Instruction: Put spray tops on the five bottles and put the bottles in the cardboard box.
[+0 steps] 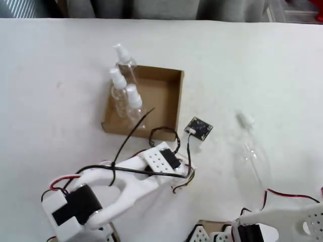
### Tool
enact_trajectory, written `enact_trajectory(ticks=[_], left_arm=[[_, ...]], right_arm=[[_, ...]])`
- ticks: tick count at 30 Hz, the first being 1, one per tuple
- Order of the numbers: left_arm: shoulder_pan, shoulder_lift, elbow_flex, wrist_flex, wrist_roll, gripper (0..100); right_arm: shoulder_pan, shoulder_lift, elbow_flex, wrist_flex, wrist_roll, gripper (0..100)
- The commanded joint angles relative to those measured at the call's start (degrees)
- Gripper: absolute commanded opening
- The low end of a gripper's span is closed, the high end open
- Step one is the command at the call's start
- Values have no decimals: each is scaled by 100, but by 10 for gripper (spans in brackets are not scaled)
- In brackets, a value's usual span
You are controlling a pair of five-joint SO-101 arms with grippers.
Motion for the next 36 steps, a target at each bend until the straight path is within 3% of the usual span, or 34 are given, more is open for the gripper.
enact_trajectory(ticks=[1, 14, 26, 36], left_arm=[[66, -356, 9, -79, -62, 20], [66, -356, 9, -79, -62, 20], [57, -356, 9, -79, -62, 20], [57, -356, 9, -79, -62, 20]], right_arm=[[-4, -57, 0, -66, 79, 16], [-708, -119, 624, 259, 18, 16], [-2018, -154, 589, 215, -1029, 16], [-3134, -136, -633, 163, -1864, 16]])
